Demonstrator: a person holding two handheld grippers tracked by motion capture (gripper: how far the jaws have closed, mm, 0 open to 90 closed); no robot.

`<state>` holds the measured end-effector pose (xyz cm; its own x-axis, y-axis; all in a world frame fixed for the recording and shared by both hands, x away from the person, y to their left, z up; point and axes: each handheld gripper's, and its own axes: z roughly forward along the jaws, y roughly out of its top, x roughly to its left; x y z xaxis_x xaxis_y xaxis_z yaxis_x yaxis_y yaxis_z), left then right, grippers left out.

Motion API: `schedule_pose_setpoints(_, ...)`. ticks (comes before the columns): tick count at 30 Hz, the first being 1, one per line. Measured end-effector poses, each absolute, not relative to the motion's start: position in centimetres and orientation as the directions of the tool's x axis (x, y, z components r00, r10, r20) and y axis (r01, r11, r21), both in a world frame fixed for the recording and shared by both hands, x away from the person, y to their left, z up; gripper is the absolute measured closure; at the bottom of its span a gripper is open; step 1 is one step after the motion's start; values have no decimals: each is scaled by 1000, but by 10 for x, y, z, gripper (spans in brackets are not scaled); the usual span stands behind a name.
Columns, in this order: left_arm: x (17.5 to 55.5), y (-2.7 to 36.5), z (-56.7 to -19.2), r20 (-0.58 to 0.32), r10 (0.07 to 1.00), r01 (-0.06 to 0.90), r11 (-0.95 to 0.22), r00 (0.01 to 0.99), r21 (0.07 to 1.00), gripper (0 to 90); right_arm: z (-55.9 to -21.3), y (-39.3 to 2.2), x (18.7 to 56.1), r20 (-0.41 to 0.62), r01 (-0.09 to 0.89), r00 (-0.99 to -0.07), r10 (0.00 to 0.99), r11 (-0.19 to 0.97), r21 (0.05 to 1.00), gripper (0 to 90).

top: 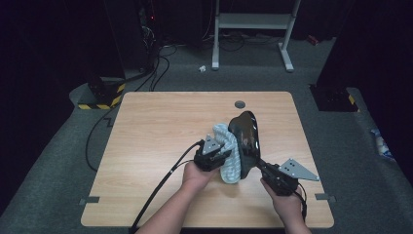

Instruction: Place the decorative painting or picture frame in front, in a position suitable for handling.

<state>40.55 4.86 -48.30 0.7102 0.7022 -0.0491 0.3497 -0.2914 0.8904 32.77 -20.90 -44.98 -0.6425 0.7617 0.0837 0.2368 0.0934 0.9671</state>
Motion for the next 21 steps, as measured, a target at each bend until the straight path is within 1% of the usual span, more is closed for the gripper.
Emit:
schedule_pose_setpoints(7,398,52,-493,-50,701,361,-303,711,882,679,-449,-211,327,82,235,-636,767,91,968,874)
schedule_pose_setpoints(11,391,57,-496,-41,704,357,-308,709,882,678,-446,-216,325,90,231,-622,778,72,970,843)
schedule_pose_setpoints(15,382,68,-498,-50,708,358,-294,705,886,678,-438,-223,321,96,214,-605,790,46,976,789)
schedule_pose_setpoints(17,376,74,-498,-39,707,350,-300,707,887,677,-433,-227,318,99,201,-595,798,29,979,764)
schedule_pose_setpoints(21,365,89,-497,-45,716,348,-283,697,894,677,-421,-235,312,126,183,-590,797,-20,983,700)
